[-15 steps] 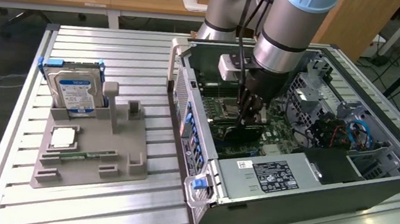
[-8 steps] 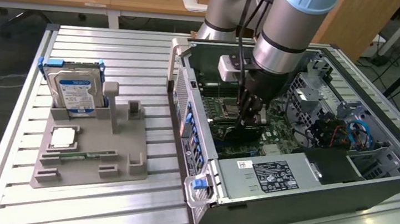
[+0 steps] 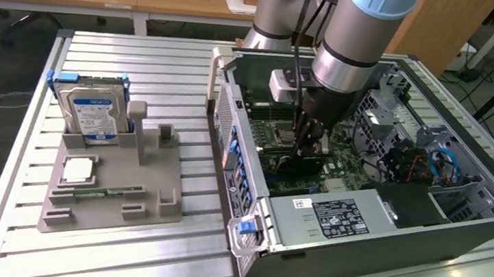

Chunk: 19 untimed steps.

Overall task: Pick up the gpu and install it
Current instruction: 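Press down on the gpu until it lock into place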

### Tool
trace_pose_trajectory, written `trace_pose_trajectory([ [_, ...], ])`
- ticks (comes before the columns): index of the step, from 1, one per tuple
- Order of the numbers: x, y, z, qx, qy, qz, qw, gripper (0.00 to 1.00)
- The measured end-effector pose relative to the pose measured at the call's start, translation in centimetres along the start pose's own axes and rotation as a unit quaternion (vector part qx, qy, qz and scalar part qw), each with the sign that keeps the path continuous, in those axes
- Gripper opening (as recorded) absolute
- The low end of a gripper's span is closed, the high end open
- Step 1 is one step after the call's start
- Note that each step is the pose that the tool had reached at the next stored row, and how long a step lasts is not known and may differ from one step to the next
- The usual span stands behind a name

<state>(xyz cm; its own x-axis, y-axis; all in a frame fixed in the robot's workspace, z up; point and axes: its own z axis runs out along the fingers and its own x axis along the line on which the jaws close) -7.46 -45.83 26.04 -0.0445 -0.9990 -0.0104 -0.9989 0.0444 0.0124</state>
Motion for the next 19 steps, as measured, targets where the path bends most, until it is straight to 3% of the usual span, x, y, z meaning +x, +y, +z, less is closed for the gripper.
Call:
trace_pose_trajectory([
  [9,0.0,0.11,-2.41,-0.0001,0.0005,0.000,1.0000,0.11],
  [19,0.0,0.11,-2.79,-0.0001,0.0005,0.000,1.0000,0.11],
])
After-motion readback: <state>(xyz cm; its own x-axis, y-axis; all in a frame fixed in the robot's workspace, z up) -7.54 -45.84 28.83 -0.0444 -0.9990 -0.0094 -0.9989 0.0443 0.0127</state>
